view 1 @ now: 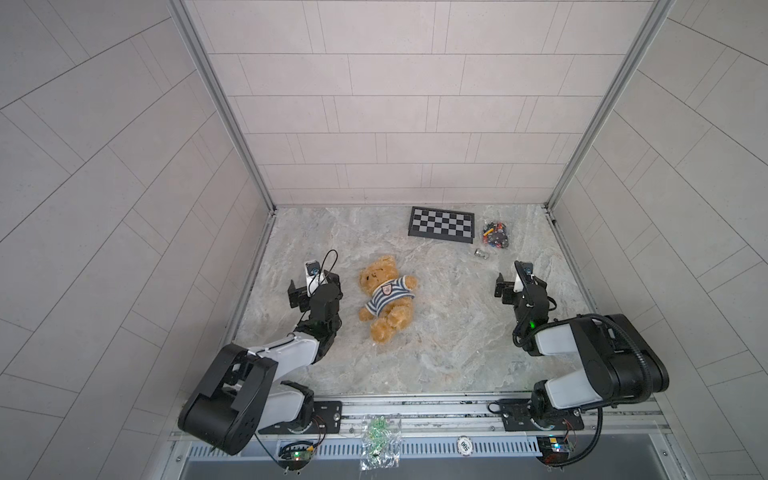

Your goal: Dress the teddy bear

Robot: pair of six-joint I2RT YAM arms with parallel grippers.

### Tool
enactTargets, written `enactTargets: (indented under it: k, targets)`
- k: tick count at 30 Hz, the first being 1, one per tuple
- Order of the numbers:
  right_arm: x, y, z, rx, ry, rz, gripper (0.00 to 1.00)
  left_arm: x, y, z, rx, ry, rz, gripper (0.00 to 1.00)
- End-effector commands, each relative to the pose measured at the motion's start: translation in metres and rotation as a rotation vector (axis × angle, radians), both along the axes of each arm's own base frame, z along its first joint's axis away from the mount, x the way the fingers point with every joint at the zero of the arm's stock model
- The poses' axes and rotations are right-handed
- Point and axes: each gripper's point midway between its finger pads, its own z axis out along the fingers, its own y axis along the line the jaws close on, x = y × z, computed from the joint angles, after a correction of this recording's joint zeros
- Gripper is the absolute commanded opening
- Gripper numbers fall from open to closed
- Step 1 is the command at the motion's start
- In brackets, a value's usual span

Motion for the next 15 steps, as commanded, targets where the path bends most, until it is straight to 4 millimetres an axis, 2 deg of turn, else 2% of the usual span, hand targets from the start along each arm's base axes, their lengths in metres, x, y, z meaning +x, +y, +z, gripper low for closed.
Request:
enactTargets:
  k: [1, 5, 10, 15]
  targets:
    - [0.010, -0.002, 0.006, 0.001, -0.053, -0.013, 0.99, 0.009, 0.001, 0.017, 0.019, -0.052, -0.006, 1.00]
    - [0.013, -0.007, 0.004, 0.001, -0.038, -0.040, 1.00, 0.014, -0.002, 0.018, 0.046, -0.072, -0.044, 1.00]
    - [0.021, -0.010, 0.000, -0.001, 0.010, -0.065, 1.00, 0.018, 0.004, 0.008, 0.036, -0.082, -0.032, 1.00]
    - [0.026, -0.009, -0.001, -0.011, 0.035, -0.058, 1.00, 0.020, 0.005, 0.006, 0.006, -0.089, -0.063, 1.00]
